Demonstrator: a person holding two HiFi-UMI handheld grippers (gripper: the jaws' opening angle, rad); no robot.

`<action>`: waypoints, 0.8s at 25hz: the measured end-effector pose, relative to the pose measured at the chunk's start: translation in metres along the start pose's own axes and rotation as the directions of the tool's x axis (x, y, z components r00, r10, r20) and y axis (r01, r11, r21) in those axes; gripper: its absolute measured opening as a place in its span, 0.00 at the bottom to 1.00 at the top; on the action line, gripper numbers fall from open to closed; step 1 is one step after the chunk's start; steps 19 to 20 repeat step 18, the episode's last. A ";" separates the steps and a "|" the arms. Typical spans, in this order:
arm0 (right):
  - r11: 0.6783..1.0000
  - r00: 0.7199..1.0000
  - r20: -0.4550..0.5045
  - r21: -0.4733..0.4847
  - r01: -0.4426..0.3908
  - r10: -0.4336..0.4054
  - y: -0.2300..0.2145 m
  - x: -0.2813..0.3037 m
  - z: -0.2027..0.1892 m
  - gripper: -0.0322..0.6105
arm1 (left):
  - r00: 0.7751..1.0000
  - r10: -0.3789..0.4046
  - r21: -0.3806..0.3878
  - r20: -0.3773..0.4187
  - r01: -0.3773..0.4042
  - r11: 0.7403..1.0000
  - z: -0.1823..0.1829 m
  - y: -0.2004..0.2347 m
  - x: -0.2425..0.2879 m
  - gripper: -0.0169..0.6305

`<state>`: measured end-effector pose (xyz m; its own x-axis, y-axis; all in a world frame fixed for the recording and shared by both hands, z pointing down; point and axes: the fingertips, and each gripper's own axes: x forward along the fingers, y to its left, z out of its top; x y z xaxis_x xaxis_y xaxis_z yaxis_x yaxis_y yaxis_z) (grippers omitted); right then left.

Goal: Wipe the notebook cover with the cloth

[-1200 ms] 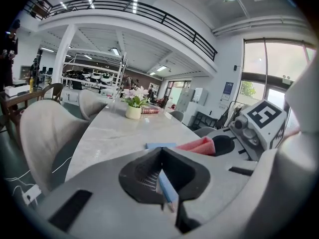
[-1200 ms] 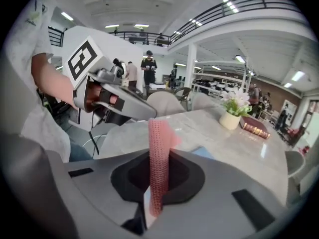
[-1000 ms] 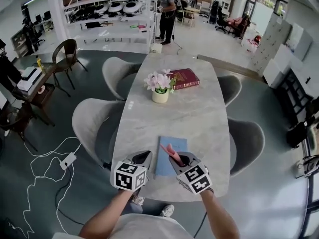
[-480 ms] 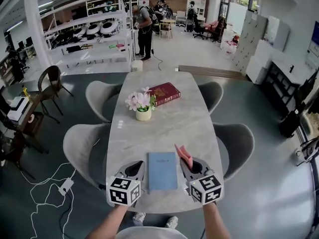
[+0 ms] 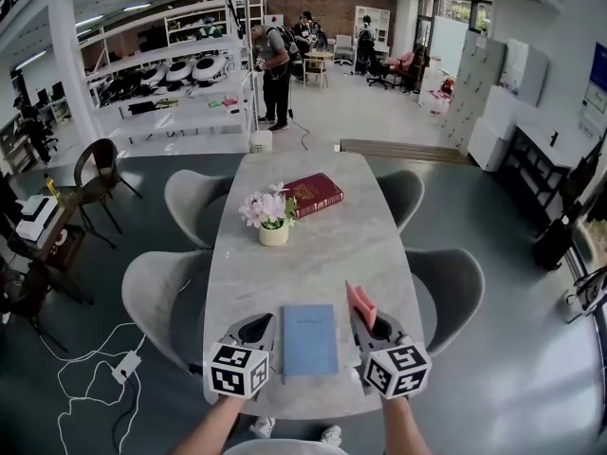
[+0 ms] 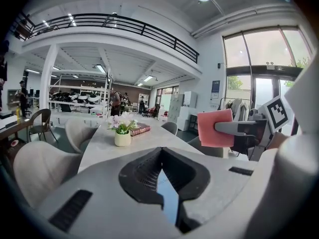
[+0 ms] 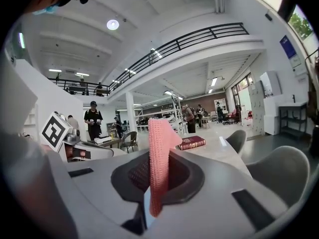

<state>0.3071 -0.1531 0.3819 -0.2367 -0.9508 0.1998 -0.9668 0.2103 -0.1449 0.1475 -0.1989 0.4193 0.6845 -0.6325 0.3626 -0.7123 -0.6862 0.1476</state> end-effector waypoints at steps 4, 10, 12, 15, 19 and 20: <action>1.000 1.000 0.008 -0.010 -0.009 0.009 0.003 0.004 0.001 0.07 | 1.000 -0.004 0.001 0.001 0.004 1.000 0.000 0.002 0.003 0.04; 1.000 1.000 0.010 -0.014 -0.013 0.014 0.006 0.011 -0.001 0.07 | 1.000 -0.007 -0.013 0.009 0.007 1.000 0.000 0.005 0.004 0.04; 1.000 1.000 0.010 -0.012 -0.013 0.014 0.006 0.011 0.000 0.07 | 1.000 -0.005 -0.016 0.009 0.005 1.000 0.001 0.005 0.003 0.04; 1.000 1.000 0.010 -0.008 -0.012 0.012 0.005 0.011 0.001 0.07 | 1.000 -0.006 -0.018 0.006 0.006 1.000 0.002 0.005 0.003 0.04; 1.000 1.000 0.010 -0.005 -0.009 0.009 0.004 0.012 0.002 0.07 | 1.000 -0.009 -0.017 0.003 0.009 1.000 0.003 0.005 0.004 0.04; 1.000 1.000 0.010 -0.005 -0.009 0.009 0.004 0.012 0.002 0.07 | 1.000 -0.009 -0.017 0.003 0.009 1.000 0.003 0.005 0.004 0.04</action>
